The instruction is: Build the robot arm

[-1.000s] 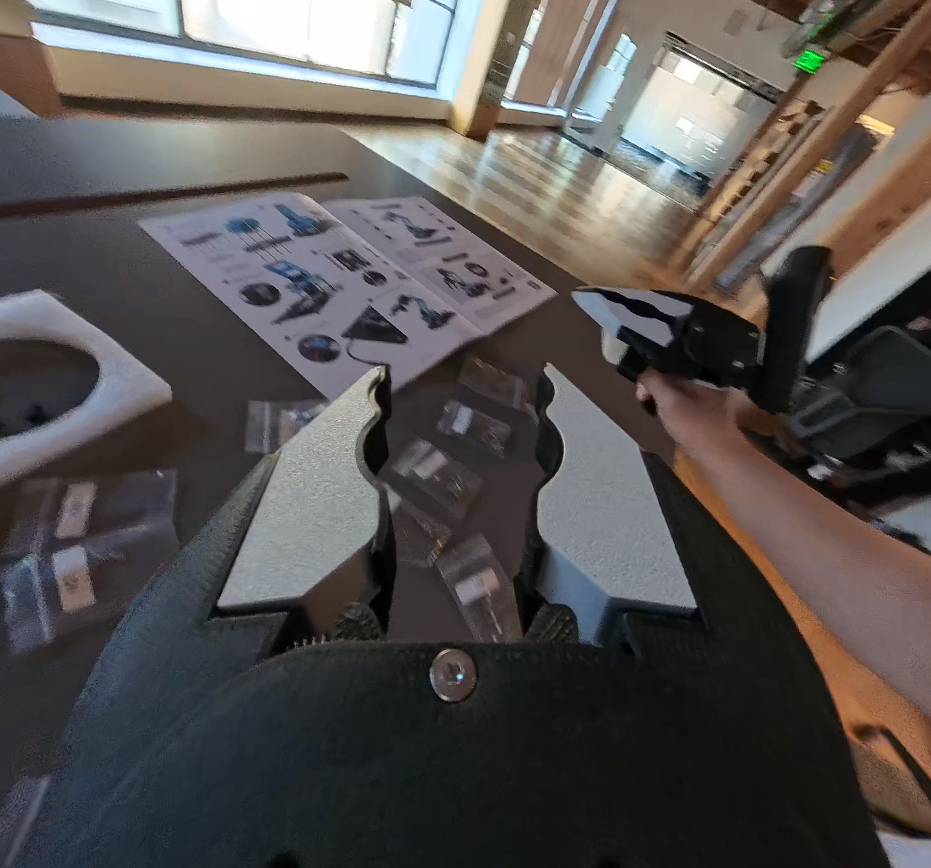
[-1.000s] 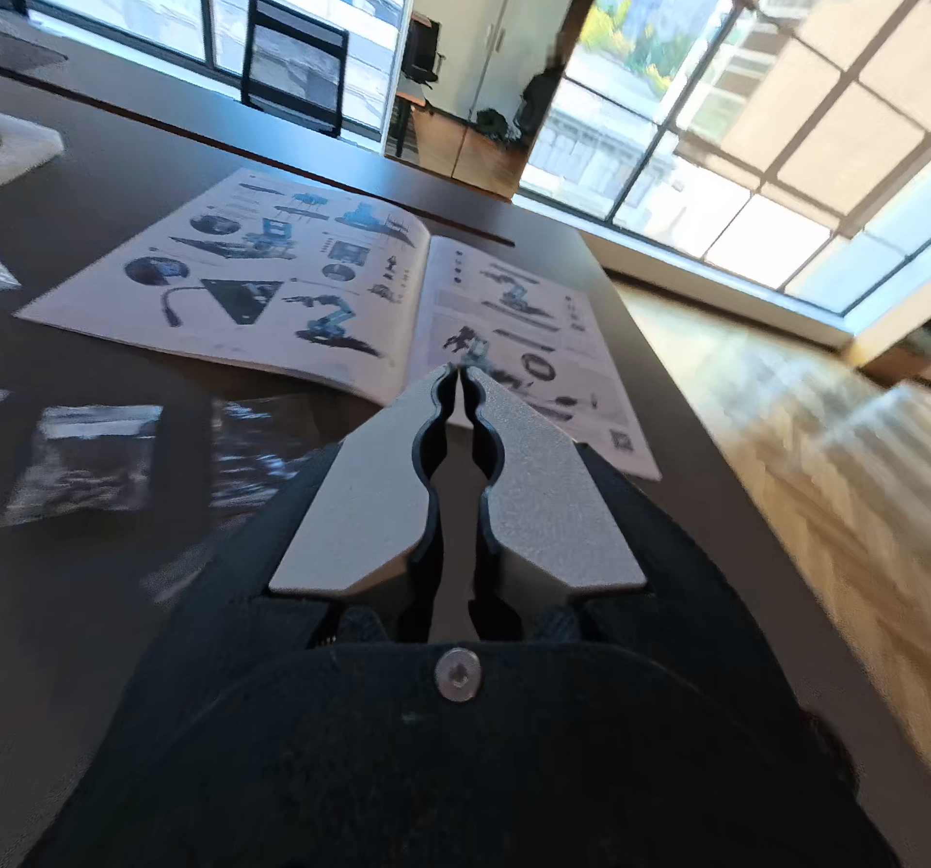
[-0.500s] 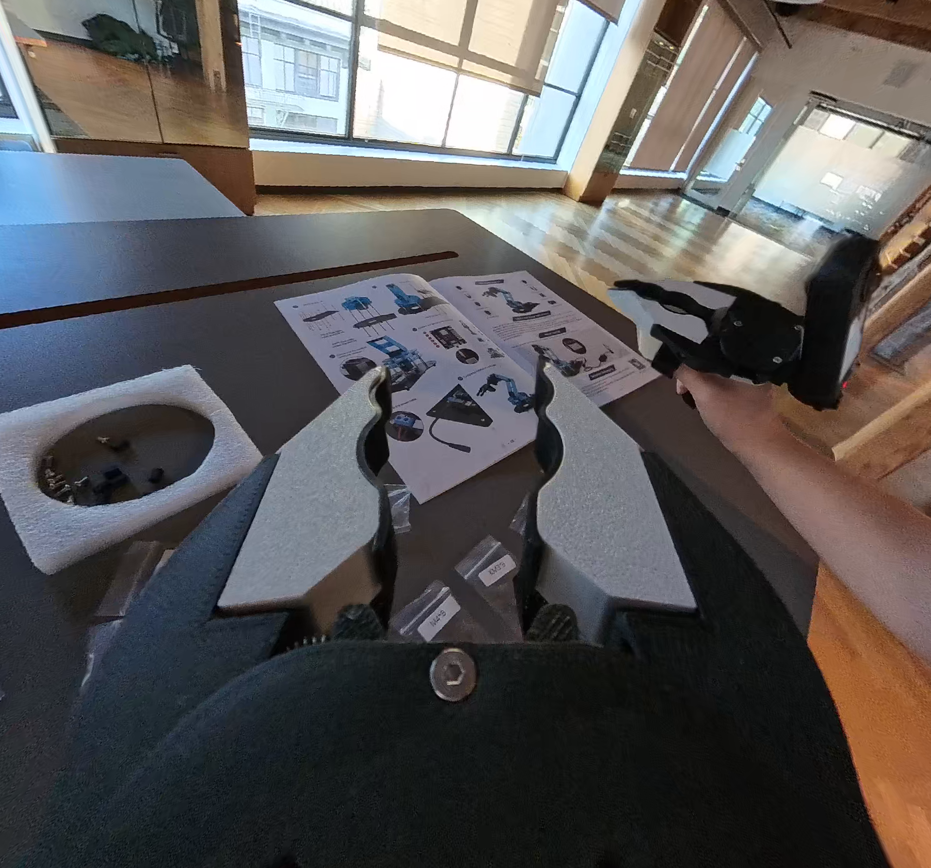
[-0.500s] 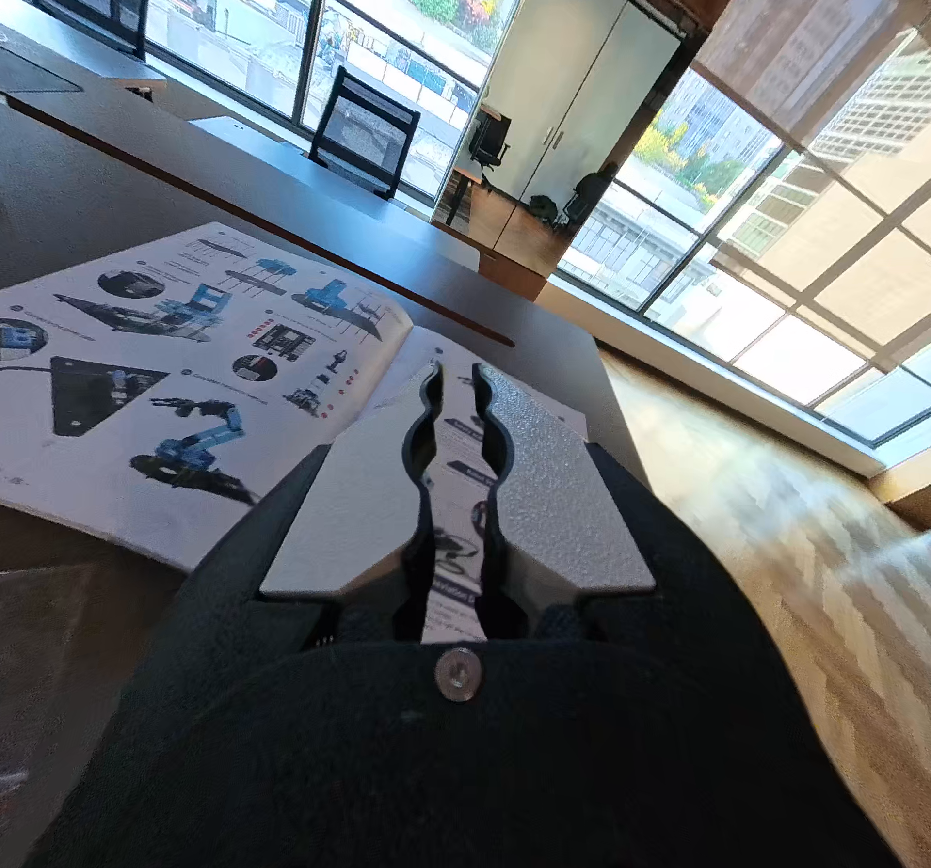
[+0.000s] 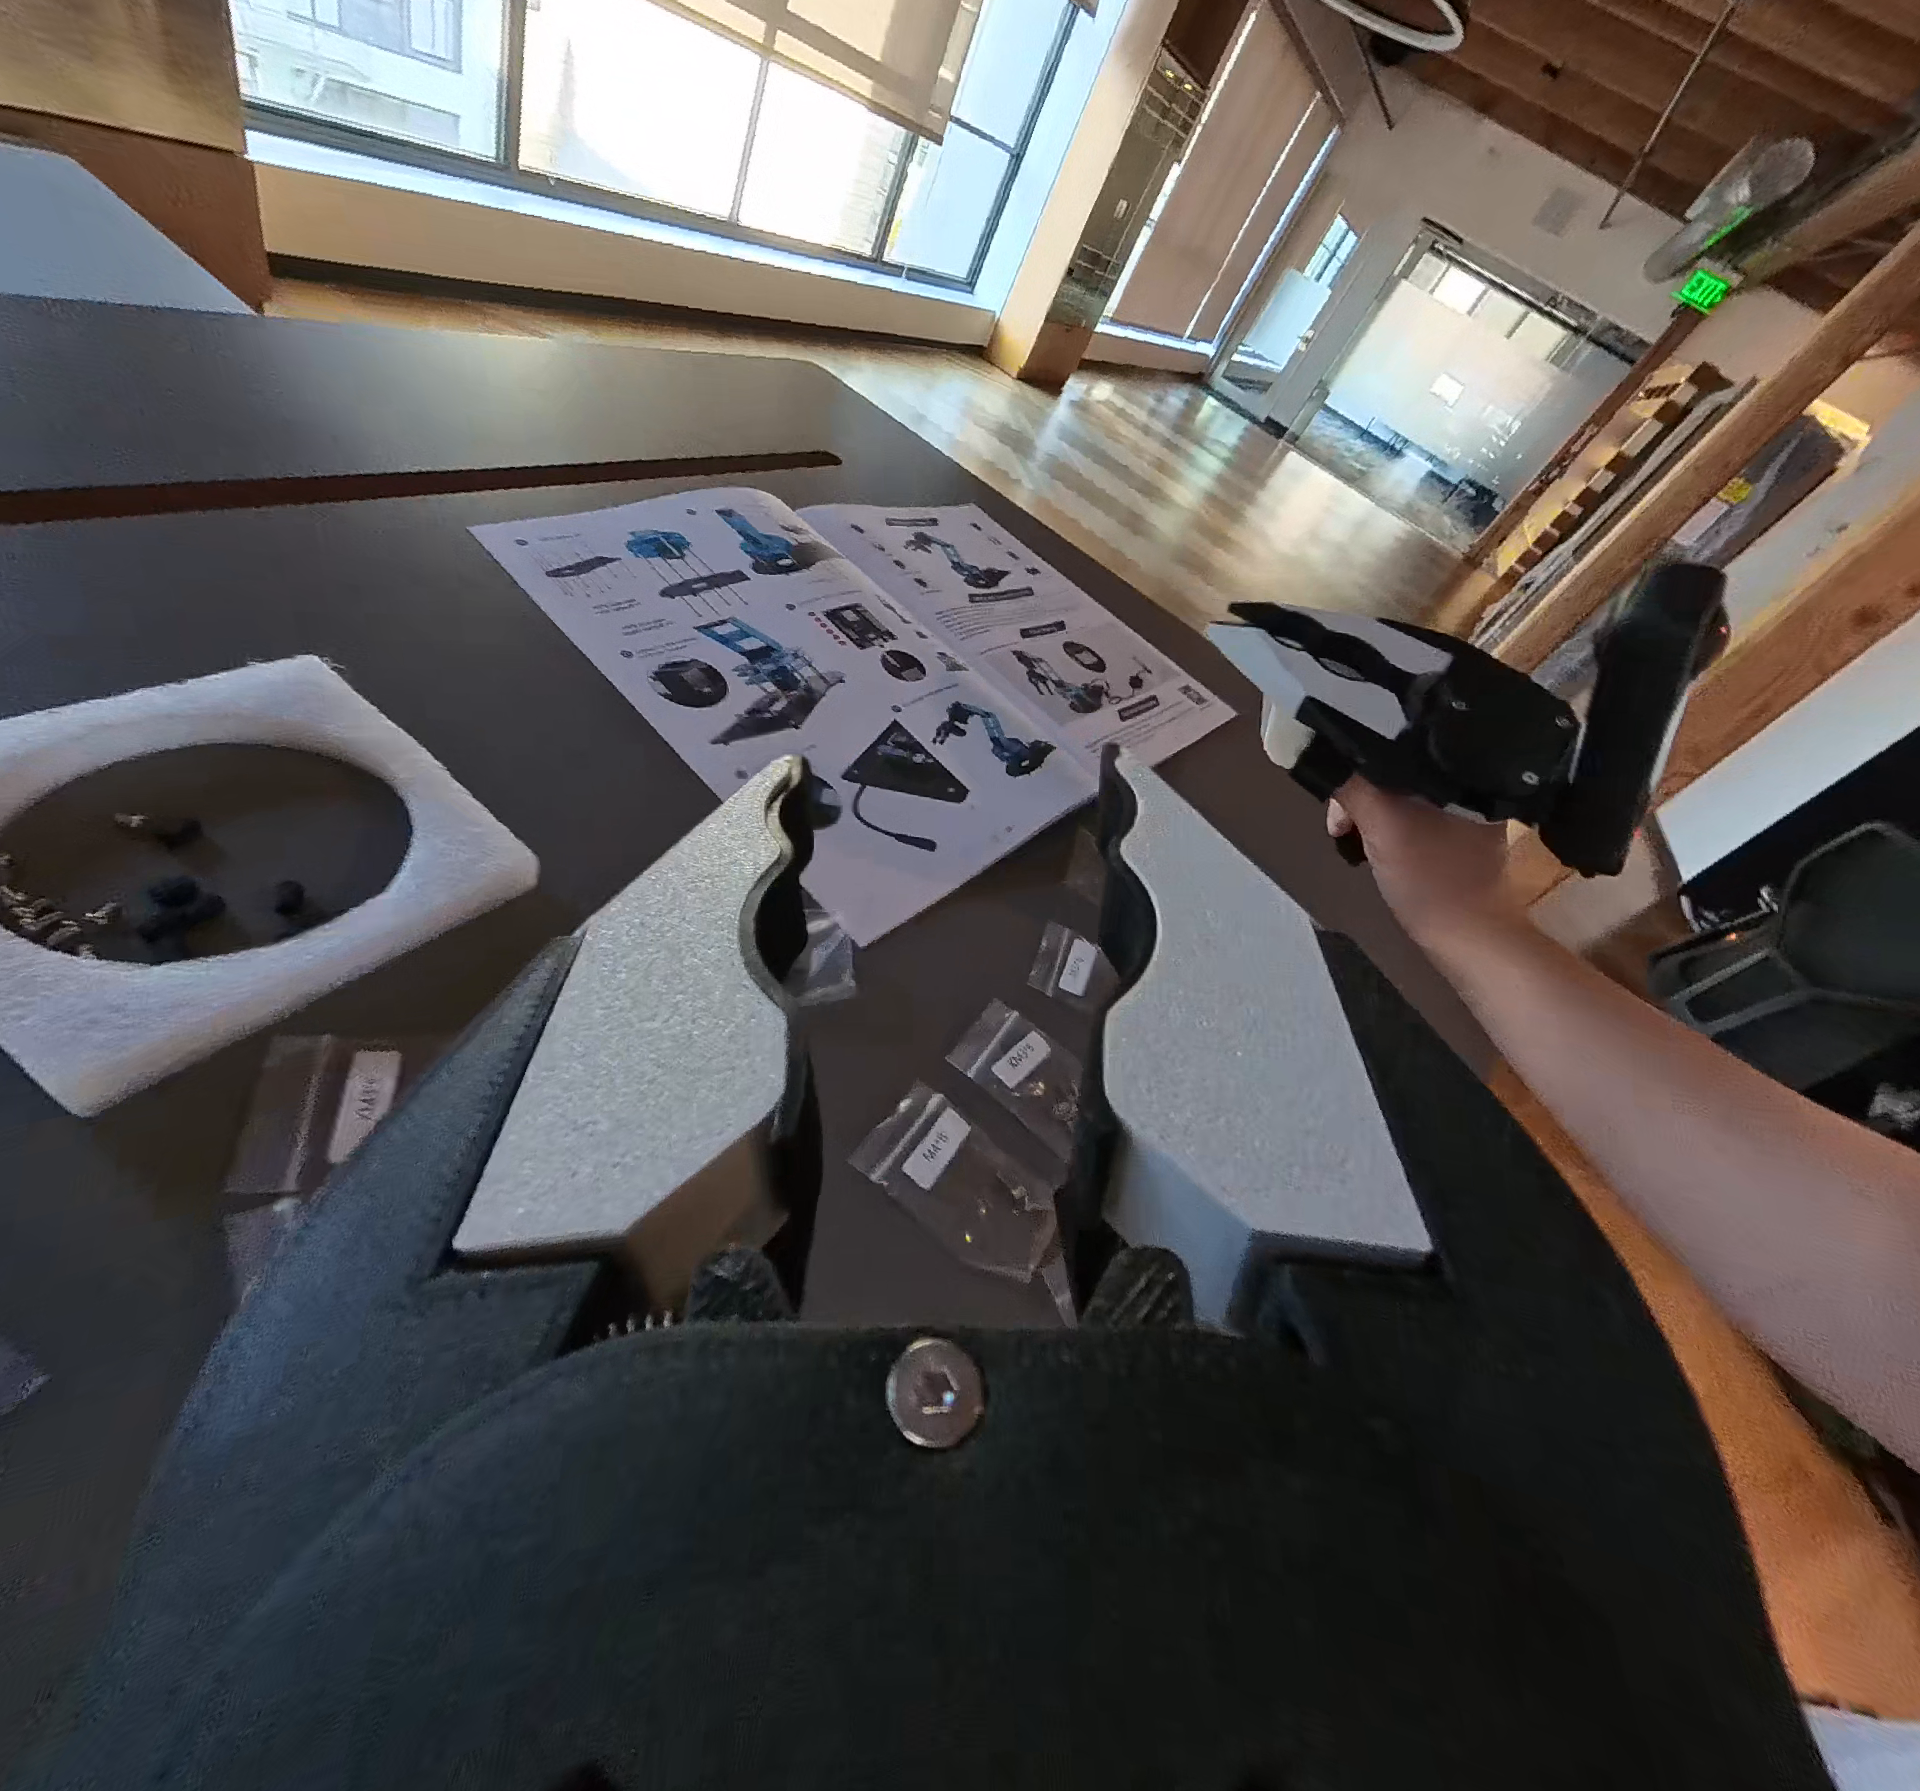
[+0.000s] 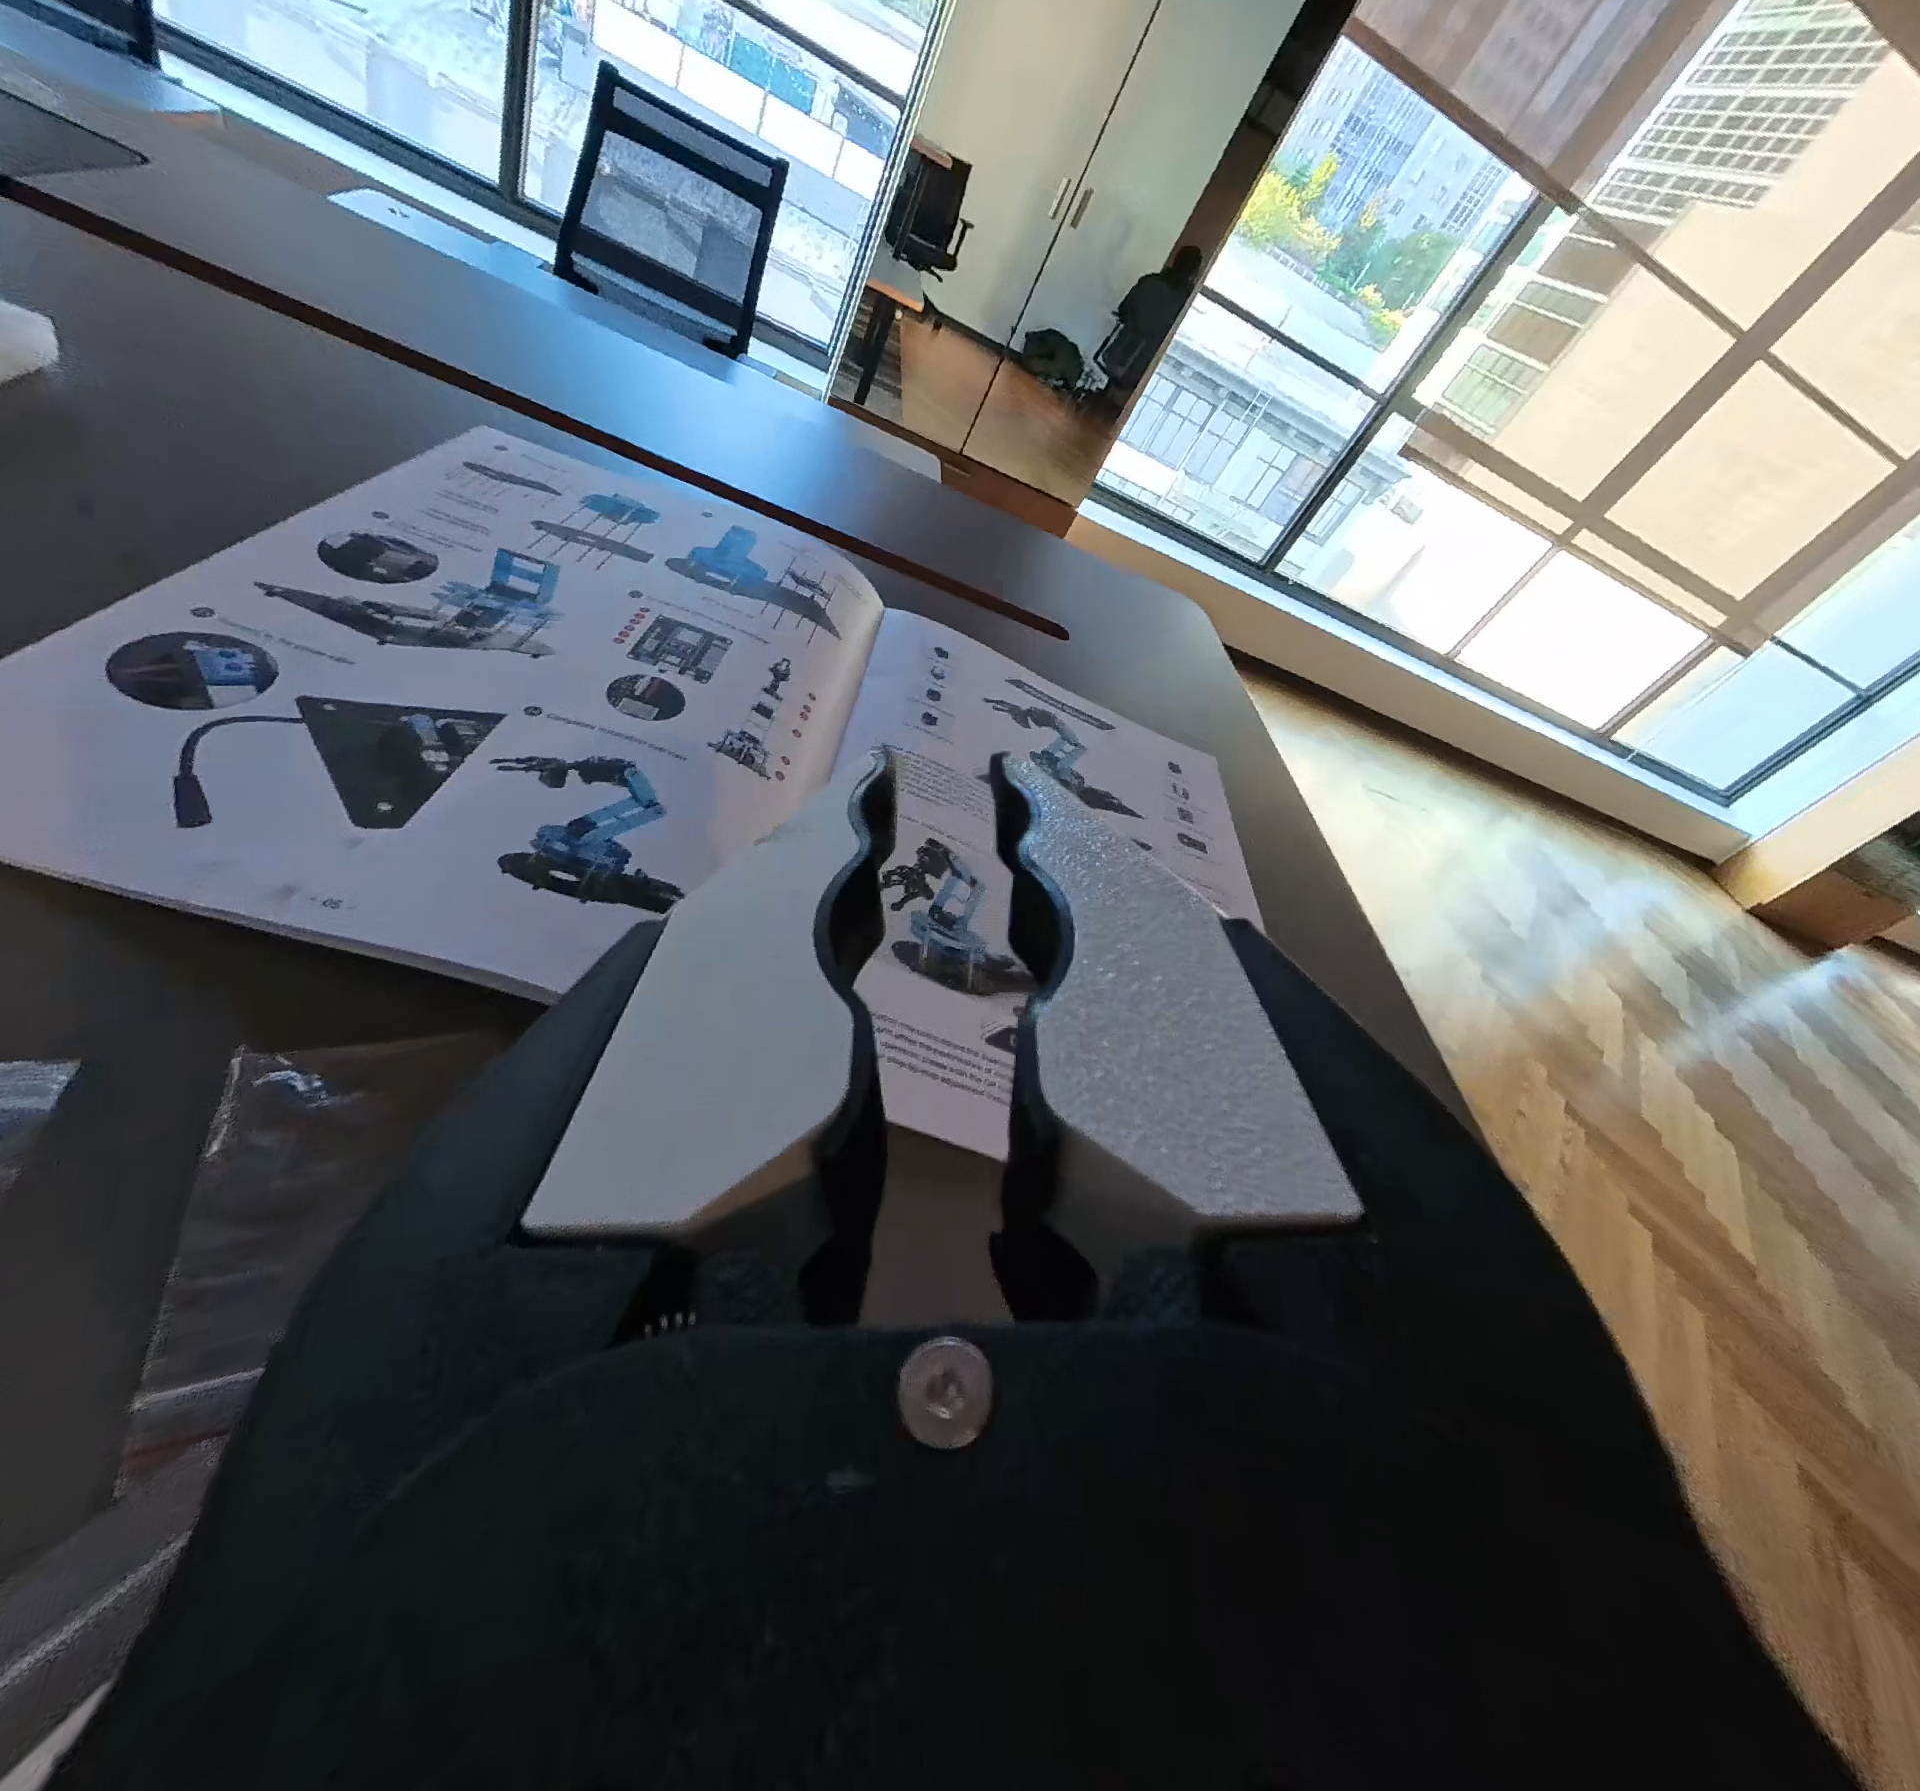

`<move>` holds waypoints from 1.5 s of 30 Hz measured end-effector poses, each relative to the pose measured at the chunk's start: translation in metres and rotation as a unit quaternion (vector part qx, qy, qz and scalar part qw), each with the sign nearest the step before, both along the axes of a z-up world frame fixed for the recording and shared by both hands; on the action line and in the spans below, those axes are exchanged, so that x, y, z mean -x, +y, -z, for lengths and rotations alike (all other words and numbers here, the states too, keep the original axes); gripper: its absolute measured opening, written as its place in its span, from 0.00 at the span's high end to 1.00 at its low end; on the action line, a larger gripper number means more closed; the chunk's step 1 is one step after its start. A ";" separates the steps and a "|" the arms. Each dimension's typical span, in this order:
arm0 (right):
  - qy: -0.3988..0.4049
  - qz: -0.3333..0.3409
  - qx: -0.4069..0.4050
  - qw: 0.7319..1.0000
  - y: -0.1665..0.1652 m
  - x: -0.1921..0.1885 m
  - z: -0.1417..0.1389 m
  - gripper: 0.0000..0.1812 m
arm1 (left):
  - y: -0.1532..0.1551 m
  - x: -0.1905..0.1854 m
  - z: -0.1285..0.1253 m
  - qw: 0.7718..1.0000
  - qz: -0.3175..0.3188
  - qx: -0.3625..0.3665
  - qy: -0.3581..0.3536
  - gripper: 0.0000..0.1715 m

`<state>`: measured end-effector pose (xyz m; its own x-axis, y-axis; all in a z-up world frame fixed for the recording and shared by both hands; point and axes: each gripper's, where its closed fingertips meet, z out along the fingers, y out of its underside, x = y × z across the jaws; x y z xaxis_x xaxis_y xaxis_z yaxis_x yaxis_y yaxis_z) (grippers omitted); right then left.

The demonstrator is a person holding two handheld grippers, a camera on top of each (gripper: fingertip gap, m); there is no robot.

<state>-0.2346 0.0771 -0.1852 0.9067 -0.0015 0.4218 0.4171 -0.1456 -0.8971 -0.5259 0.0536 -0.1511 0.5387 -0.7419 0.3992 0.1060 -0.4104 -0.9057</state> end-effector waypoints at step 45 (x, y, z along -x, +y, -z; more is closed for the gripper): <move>0.066 -0.070 -0.022 0.995 0.130 -0.155 0.015 1.00 | 0.169 0.049 -0.103 0.909 -0.405 -0.075 0.059 0.79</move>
<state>-0.0794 0.2067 -0.2006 0.9470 0.1129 0.3007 0.3080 -0.0541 -0.9498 -0.5750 0.2229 -0.0485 0.9652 -0.1237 0.2305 0.2174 -0.1104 -0.9698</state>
